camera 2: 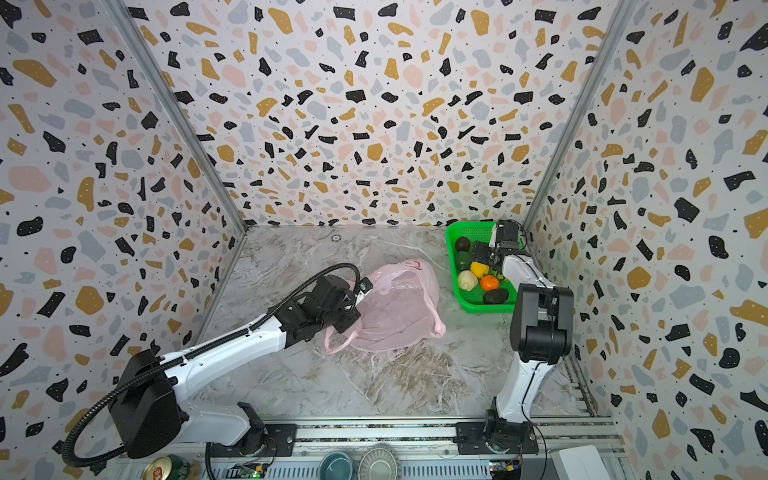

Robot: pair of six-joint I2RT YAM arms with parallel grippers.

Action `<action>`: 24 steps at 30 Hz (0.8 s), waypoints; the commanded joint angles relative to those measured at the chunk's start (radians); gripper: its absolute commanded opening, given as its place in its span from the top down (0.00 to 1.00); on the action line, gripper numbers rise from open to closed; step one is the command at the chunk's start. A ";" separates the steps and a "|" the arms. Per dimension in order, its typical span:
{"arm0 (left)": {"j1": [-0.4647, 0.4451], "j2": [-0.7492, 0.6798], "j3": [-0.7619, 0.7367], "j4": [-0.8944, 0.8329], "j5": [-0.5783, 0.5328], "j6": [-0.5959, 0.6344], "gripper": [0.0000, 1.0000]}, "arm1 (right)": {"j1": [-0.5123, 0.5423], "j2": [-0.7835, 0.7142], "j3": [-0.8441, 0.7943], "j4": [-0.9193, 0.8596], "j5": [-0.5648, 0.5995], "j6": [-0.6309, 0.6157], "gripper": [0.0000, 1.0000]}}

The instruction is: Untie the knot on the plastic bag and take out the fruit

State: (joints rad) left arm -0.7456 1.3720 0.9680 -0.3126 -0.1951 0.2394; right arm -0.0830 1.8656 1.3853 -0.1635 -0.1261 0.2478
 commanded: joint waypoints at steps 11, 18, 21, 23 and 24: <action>0.048 0.088 0.072 0.108 -0.129 -0.070 1.00 | 0.019 -0.357 -0.197 -0.024 -0.062 0.029 0.07; 0.099 0.196 0.145 0.216 -0.165 -0.092 1.00 | 0.084 -0.519 -0.318 -0.058 -0.077 0.055 0.05; 0.121 0.254 0.189 0.250 -0.182 -0.093 1.00 | 0.110 -0.562 -0.350 -0.073 -0.076 0.058 0.04; 0.136 0.293 0.213 0.267 -0.189 -0.093 1.00 | 0.121 -0.583 -0.365 -0.082 -0.074 0.058 0.04; 0.143 0.312 0.223 0.277 -0.190 -0.093 1.00 | 0.126 -0.593 -0.372 -0.084 -0.074 0.058 0.04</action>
State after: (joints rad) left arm -0.6209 1.6512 1.1534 -0.1131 -0.3542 0.1612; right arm 0.0345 1.3125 1.0237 -0.2180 -0.1947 0.2939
